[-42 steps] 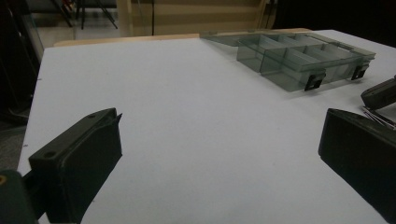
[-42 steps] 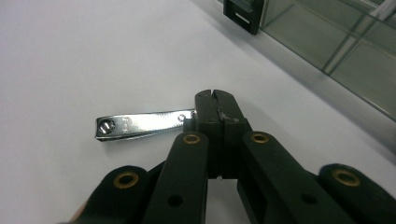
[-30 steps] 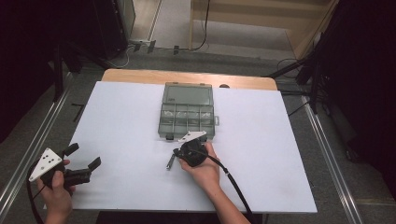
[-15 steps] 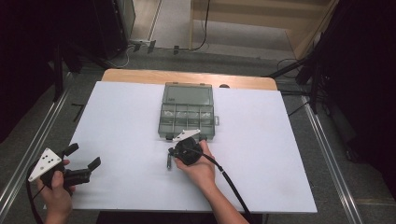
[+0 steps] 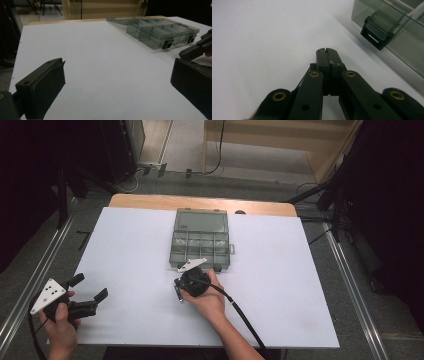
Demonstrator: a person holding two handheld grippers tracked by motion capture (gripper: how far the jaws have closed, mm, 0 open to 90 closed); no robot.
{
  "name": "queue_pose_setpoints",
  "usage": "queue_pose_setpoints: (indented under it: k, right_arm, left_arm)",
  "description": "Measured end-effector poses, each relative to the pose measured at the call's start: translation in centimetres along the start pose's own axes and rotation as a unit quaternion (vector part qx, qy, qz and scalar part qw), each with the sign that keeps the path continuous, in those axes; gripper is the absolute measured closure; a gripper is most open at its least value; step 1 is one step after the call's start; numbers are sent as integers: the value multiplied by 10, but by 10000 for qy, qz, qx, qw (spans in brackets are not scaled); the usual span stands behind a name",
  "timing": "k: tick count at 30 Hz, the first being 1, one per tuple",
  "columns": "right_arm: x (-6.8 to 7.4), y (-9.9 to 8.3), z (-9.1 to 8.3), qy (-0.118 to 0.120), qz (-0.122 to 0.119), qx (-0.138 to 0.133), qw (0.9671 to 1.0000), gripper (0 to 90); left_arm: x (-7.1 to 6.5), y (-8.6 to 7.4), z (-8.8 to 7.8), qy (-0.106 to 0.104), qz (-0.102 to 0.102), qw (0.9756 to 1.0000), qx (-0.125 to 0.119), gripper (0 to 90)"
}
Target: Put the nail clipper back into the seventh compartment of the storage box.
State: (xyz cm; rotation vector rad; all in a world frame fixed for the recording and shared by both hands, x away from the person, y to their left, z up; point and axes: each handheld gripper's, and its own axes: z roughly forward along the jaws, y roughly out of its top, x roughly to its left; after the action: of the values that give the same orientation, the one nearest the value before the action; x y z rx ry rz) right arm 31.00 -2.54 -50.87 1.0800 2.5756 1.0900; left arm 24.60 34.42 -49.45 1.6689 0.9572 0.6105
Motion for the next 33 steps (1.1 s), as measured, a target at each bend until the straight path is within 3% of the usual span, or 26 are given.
queue_pose_setpoints:
  k: [33]
  right_arm:
    - [16,11,9,208,-425,132,9988,900]
  left_arm:
    - [2,0,-1,-45,-38,10000,-18,0]
